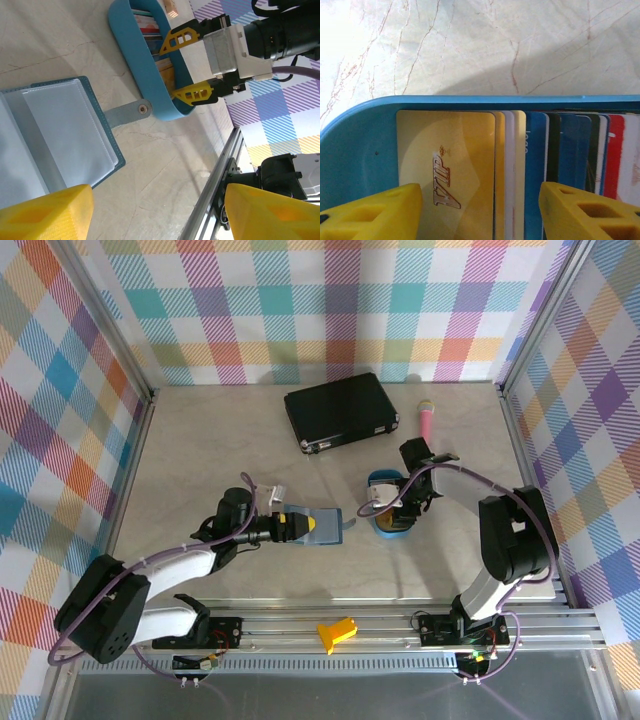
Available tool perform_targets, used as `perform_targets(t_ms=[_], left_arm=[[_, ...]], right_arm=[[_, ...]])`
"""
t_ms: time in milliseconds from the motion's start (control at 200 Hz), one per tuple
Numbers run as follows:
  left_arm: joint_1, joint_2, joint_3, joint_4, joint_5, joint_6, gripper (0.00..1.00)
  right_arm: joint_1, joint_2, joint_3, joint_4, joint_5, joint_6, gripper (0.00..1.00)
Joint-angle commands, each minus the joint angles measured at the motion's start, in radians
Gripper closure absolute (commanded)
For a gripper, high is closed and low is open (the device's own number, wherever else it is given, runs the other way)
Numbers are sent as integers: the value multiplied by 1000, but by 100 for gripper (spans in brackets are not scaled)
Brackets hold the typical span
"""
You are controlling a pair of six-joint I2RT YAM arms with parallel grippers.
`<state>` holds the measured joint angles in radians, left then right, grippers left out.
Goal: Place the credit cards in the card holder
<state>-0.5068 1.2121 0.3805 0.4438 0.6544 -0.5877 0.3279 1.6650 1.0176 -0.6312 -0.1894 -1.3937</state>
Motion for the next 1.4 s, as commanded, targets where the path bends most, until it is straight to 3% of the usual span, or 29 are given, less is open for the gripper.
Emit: perform_targets(t_ms=[0,320,635,1010,1340,1395], left_arm=[[5,-40,39,-75,5,-7,26],[-2,-83,43,-117,-9,-32,11],[-2,-93,45,-120,-16,-23,11],[-3,-92,43,-124,-16,-16,12],[-2,-105,37,-123,-28,-15,13],[-2,-103,37,-122,-27,-15,13]], right_arm=[[5,27,25,-48,-13,-21,36],[6,51,-15,29,24,-36,42],[6,27,-84,169,69,-36,68],[6,-2,-73,161,73,-10,93],[6,-95,-50,77,46,21,100],[7,-105,-40,47,36,34,87]])
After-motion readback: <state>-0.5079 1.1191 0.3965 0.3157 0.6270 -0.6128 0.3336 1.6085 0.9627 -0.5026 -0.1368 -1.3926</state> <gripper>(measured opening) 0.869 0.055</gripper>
